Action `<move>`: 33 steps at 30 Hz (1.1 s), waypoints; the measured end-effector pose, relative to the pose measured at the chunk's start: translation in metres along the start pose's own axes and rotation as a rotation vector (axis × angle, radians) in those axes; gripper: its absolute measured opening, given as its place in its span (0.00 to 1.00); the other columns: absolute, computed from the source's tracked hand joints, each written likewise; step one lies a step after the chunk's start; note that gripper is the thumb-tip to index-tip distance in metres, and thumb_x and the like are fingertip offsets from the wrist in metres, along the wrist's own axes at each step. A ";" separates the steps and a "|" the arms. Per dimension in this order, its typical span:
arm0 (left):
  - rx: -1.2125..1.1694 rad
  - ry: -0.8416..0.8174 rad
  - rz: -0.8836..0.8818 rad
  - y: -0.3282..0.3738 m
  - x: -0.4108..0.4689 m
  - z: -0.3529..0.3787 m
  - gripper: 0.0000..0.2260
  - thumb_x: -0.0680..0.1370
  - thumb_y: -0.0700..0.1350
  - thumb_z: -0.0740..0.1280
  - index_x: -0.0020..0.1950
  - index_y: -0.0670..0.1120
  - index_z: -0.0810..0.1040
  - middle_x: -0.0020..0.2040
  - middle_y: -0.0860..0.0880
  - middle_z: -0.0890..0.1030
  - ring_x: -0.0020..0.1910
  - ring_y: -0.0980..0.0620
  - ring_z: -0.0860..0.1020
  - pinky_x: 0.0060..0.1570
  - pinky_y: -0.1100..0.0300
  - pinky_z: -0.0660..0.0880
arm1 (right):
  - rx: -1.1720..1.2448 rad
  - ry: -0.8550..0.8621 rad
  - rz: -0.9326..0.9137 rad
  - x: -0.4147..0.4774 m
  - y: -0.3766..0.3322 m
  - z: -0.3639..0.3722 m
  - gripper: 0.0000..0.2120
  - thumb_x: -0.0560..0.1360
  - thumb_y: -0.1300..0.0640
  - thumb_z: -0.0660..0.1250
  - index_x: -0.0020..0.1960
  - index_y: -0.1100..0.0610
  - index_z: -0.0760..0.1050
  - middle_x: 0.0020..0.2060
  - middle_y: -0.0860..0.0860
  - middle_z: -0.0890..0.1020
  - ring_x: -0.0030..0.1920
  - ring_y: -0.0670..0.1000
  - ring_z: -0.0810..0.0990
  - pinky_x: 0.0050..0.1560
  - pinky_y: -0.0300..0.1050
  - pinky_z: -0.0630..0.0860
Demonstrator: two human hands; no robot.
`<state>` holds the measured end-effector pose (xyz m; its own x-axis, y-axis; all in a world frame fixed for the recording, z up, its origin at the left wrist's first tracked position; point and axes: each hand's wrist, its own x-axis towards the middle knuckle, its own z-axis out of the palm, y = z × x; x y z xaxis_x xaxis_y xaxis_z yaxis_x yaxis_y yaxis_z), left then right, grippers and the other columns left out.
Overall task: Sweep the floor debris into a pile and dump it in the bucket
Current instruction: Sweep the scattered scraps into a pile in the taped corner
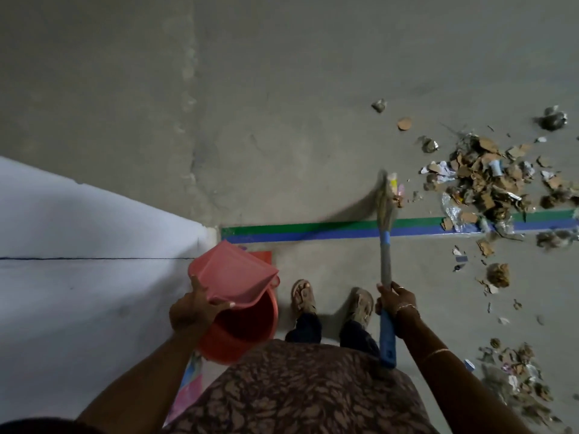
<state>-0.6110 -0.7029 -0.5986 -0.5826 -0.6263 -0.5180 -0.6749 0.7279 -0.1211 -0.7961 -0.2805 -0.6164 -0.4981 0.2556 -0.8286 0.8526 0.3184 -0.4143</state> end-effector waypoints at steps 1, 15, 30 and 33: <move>-0.006 -0.025 -0.028 -0.002 -0.002 0.000 0.63 0.60 0.83 0.61 0.82 0.43 0.50 0.48 0.39 0.83 0.40 0.40 0.83 0.39 0.52 0.79 | 0.040 -0.010 -0.008 0.001 -0.007 -0.007 0.14 0.76 0.58 0.71 0.61 0.60 0.77 0.29 0.57 0.77 0.27 0.54 0.74 0.28 0.46 0.76; -0.034 -0.084 -0.324 0.031 -0.060 -0.048 0.42 0.71 0.76 0.59 0.72 0.46 0.69 0.47 0.44 0.84 0.45 0.42 0.83 0.44 0.54 0.78 | -0.548 -0.674 -0.283 -0.005 -0.073 0.055 0.14 0.79 0.53 0.68 0.63 0.55 0.78 0.36 0.52 0.80 0.31 0.47 0.77 0.29 0.38 0.75; -0.113 0.017 -0.407 0.086 -0.066 -0.041 0.66 0.52 0.87 0.35 0.69 0.41 0.74 0.39 0.46 0.80 0.42 0.41 0.81 0.34 0.59 0.68 | -1.086 -0.758 -0.137 0.078 -0.123 0.111 0.16 0.81 0.44 0.59 0.42 0.53 0.74 0.46 0.57 0.78 0.40 0.53 0.75 0.52 0.47 0.73; -0.010 0.025 -0.341 0.088 -0.065 -0.045 0.61 0.62 0.84 0.34 0.72 0.39 0.70 0.38 0.42 0.82 0.38 0.41 0.82 0.36 0.55 0.72 | -1.022 -0.731 -0.161 0.089 -0.112 0.094 0.18 0.83 0.44 0.55 0.50 0.56 0.76 0.49 0.57 0.80 0.49 0.55 0.77 0.58 0.47 0.73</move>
<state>-0.6530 -0.6107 -0.5378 -0.3339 -0.8397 -0.4283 -0.8369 0.4732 -0.2752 -0.9214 -0.3790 -0.6791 -0.1034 -0.3098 -0.9452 0.1182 0.9397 -0.3209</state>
